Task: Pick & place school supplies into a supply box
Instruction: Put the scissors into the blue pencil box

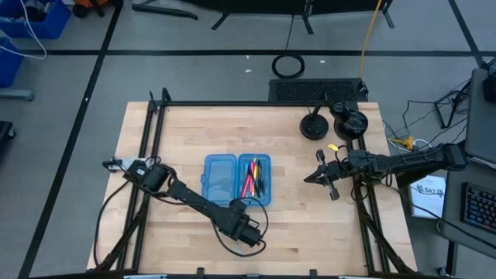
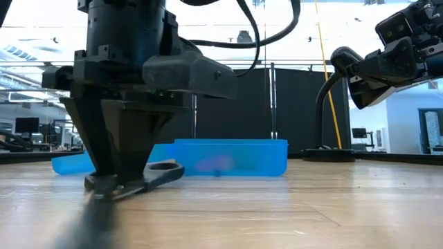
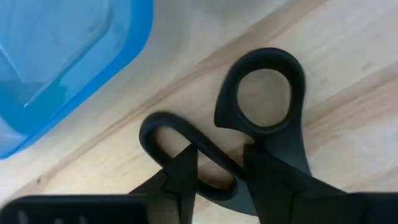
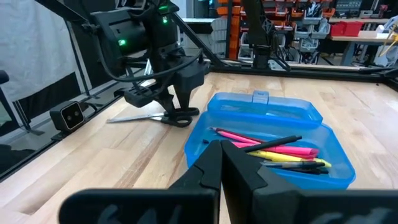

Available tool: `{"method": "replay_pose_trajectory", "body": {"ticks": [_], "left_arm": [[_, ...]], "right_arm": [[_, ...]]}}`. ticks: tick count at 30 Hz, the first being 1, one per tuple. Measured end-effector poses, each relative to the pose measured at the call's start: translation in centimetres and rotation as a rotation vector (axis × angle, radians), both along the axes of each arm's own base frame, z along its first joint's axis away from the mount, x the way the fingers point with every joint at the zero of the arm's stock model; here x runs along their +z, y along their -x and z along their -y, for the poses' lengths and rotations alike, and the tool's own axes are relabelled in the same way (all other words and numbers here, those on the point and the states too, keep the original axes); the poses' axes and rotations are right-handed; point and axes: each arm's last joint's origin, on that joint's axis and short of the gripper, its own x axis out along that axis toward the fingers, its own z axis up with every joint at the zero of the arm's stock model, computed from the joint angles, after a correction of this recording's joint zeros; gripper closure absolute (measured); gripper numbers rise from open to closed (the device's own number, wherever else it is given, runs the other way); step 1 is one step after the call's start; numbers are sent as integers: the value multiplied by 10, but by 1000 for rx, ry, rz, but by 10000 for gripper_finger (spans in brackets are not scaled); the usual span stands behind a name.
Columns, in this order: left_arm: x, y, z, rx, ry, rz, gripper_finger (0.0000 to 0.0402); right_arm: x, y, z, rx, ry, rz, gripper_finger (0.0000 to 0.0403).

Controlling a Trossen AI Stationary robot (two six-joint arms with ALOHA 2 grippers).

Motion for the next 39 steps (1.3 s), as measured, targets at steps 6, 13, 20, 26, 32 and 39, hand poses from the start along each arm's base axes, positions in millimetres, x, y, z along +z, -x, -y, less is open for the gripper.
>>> {"method": "replay_pose_trajectory", "body": {"ticks": [6,13,20,26,32,39], "left_arm": [[-1,-3,0,-31,8,31,373],[1,-3,4,-42,-7,39,392],[43,-12,14,-61,-94,122,394],[85,-24,17,-85,-116,267,394],[105,-26,11,-76,-163,281,394],[132,-42,-46,66,-193,239,394]], "right_arm": [[0,0,0,0,0,1,403],[1,0,0,0,1,10,403],[1,0,0,1,8,12,403],[1,0,0,1,10,12,403],[1,0,0,1,7,11,403],[1,0,0,0,0,10,403]]}}
